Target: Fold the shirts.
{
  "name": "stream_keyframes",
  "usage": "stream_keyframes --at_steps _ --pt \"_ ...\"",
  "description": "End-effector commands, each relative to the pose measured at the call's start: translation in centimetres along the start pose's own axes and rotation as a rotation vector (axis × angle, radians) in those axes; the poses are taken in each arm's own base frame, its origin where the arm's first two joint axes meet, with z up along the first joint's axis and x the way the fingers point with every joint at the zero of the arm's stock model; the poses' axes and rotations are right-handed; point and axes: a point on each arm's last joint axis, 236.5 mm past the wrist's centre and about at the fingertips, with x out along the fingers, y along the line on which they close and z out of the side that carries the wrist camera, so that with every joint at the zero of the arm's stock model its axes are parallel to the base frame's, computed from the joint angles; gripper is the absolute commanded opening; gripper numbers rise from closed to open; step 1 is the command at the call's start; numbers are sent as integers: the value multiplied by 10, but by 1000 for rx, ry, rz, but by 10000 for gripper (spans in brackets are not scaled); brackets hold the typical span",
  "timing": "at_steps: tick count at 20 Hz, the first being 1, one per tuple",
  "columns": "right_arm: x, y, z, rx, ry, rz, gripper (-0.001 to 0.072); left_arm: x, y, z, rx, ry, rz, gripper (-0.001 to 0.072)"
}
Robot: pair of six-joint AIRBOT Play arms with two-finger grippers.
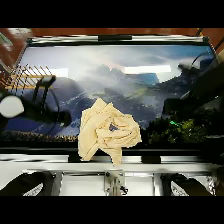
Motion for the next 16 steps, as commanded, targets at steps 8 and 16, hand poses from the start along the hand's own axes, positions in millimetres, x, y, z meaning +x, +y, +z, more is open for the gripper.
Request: stream_keyframes --at_steps 8,16 --pt "131 13 -66 228 197 274 618 118 -42 -137 -311 259 -298 707" --pt "168 40 -61 256 120 331 618 169 -56 -137 -360 302 -258 682"
